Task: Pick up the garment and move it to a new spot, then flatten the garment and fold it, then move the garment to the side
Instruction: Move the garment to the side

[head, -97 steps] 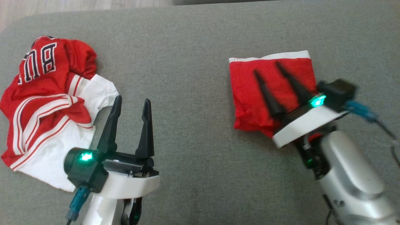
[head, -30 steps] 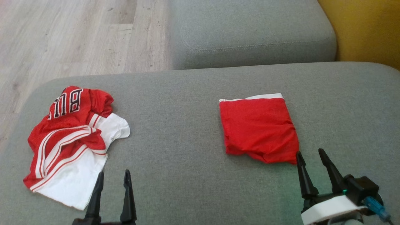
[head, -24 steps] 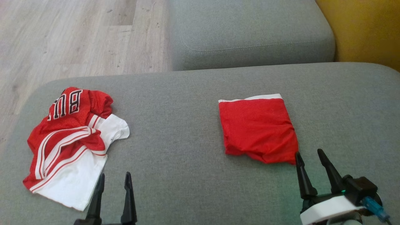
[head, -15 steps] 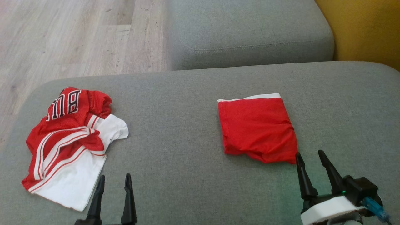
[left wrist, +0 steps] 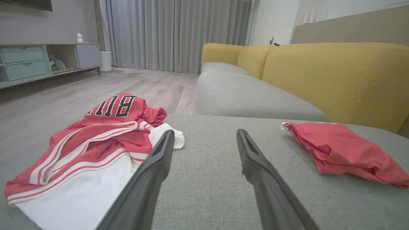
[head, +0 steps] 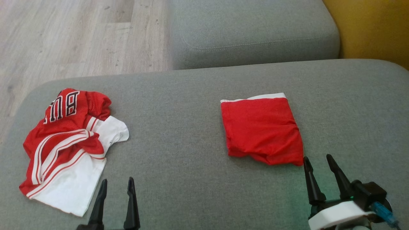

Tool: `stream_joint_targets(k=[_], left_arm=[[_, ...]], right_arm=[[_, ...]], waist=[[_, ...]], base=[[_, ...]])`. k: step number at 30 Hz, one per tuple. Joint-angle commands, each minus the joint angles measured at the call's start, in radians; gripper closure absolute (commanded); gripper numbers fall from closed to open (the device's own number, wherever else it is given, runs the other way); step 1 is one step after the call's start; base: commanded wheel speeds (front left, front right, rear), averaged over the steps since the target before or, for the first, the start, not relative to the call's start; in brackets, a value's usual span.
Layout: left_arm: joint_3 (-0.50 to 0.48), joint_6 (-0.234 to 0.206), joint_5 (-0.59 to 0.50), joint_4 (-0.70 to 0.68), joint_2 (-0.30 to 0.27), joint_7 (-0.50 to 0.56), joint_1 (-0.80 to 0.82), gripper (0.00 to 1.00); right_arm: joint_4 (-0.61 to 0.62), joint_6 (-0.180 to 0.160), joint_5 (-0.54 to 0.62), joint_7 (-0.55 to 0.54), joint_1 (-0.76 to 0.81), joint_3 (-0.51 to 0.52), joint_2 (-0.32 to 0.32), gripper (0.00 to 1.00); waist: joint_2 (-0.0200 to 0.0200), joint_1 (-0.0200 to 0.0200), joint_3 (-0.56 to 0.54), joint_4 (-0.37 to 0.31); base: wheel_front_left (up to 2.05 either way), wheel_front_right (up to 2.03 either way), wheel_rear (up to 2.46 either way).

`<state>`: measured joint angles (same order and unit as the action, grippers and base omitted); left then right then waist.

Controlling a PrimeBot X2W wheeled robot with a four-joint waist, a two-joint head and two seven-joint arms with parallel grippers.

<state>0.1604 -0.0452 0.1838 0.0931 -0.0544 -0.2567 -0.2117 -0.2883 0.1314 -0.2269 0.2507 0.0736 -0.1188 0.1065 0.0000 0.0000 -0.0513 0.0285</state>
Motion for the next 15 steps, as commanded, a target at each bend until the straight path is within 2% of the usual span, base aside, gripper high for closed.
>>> stream_joint_targets(k=[1, 9, 15], left_arm=[[-0.032, -0.007, -0.010, -0.030, 0.004, -0.005, 0.036, 0.00], [-0.021, -0.008, -0.009, -0.041, 0.004, -0.005, 0.050, 0.00], [0.001, -0.009, -0.002, -0.053, 0.004, -0.005, 0.090, 0.00]], right_arm=[[0.024, -0.001, 0.011, 0.011, -0.038, -0.013, 0.003, 0.00], [-0.036, -0.001, 0.019, 0.011, -0.090, -0.022, 0.002, 0.00], [-0.148, -0.001, -0.005, -0.004, -0.218, -0.023, 0.008, 0.00]], waist=[[0.0000, 0.0000, 0.004, 0.001], [0.0000, 0.0000, 0.049, 0.006], [0.0000, 0.0000, 0.126, 0.014]], base=[[0.00, 0.00, 0.00], [0.00, 0.00, 0.00], [0.00, 0.00, 0.00]])
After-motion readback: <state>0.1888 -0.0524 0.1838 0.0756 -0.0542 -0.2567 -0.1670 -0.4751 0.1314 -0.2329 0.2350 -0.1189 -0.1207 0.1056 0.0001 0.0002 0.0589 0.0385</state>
